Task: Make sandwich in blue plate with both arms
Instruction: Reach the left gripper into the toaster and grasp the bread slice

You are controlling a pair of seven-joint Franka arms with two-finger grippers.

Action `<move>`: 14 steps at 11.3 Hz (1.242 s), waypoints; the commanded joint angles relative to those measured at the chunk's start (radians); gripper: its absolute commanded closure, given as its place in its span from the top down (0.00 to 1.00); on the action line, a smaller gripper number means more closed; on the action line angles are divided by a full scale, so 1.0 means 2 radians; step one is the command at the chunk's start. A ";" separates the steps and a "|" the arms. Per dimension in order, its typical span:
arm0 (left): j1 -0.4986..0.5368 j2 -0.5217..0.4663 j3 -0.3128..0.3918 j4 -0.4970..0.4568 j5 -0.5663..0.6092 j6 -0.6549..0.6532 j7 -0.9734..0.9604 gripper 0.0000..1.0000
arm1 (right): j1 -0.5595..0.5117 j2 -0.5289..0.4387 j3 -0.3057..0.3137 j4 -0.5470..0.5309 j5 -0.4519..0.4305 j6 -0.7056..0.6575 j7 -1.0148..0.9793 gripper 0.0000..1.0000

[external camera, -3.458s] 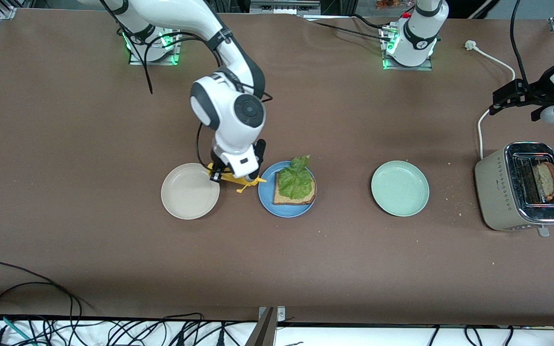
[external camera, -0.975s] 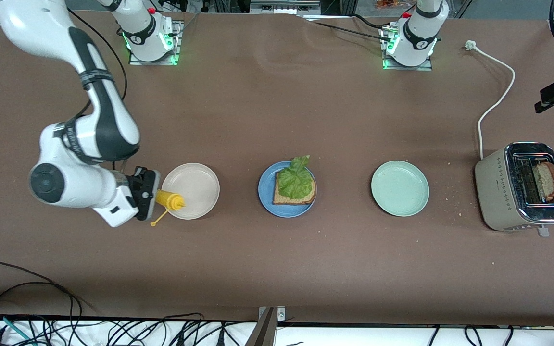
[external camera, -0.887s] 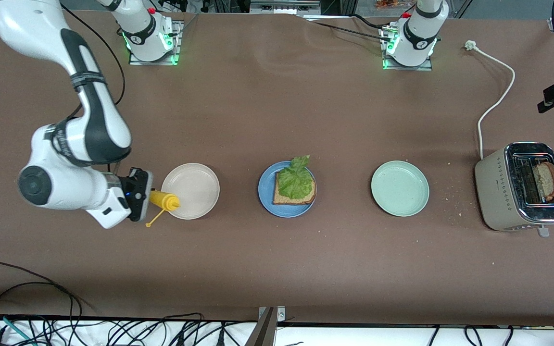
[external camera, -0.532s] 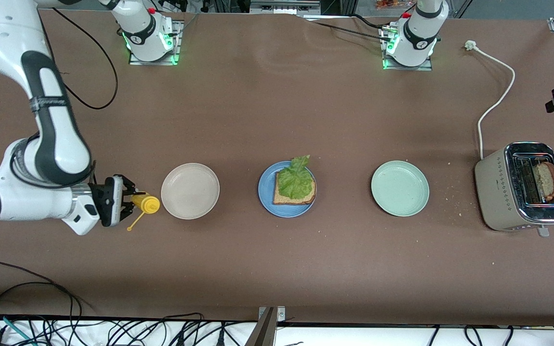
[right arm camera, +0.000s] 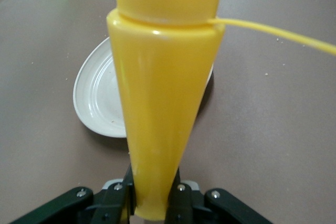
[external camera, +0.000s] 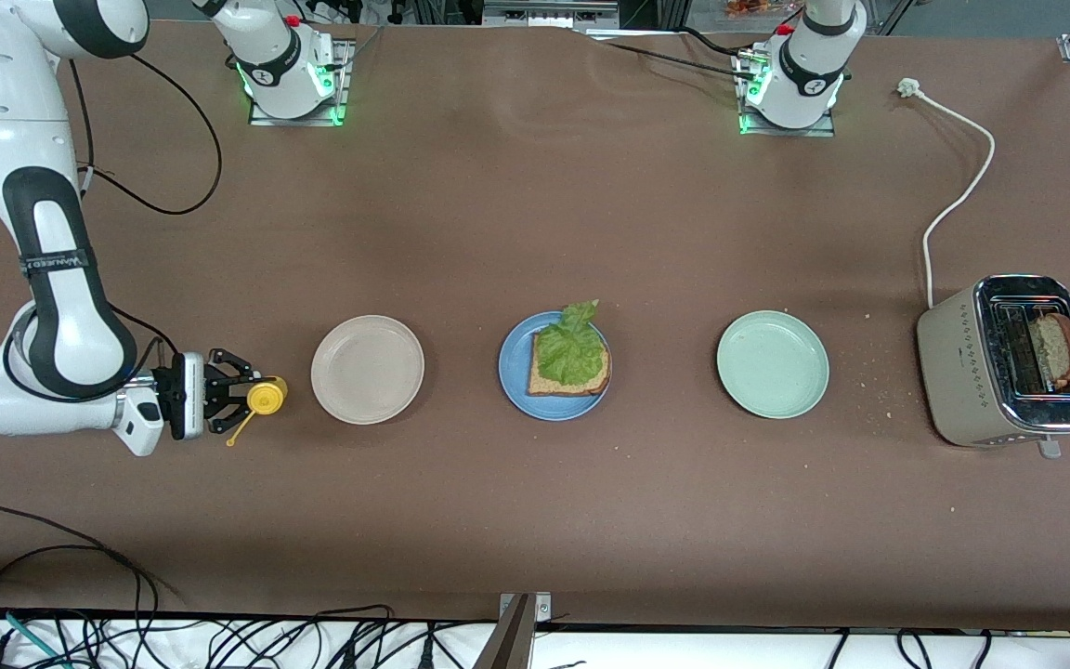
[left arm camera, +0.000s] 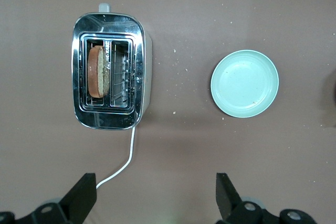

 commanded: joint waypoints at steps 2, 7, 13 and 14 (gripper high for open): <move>0.030 0.040 0.000 0.014 0.009 0.012 0.022 1.00 | -0.025 0.043 0.010 0.005 0.060 -0.006 -0.070 0.00; 0.104 0.115 0.000 0.012 0.011 0.131 0.143 1.00 | -0.043 0.095 0.010 0.004 0.124 -0.008 -0.123 0.02; 0.115 0.220 -0.001 0.001 0.003 0.209 0.135 0.98 | -0.048 0.103 0.010 0.007 0.139 -0.014 -0.134 0.66; 0.115 0.226 -0.002 0.000 0.002 0.209 0.133 0.98 | -0.048 0.102 0.010 0.008 0.139 -0.014 -0.135 1.00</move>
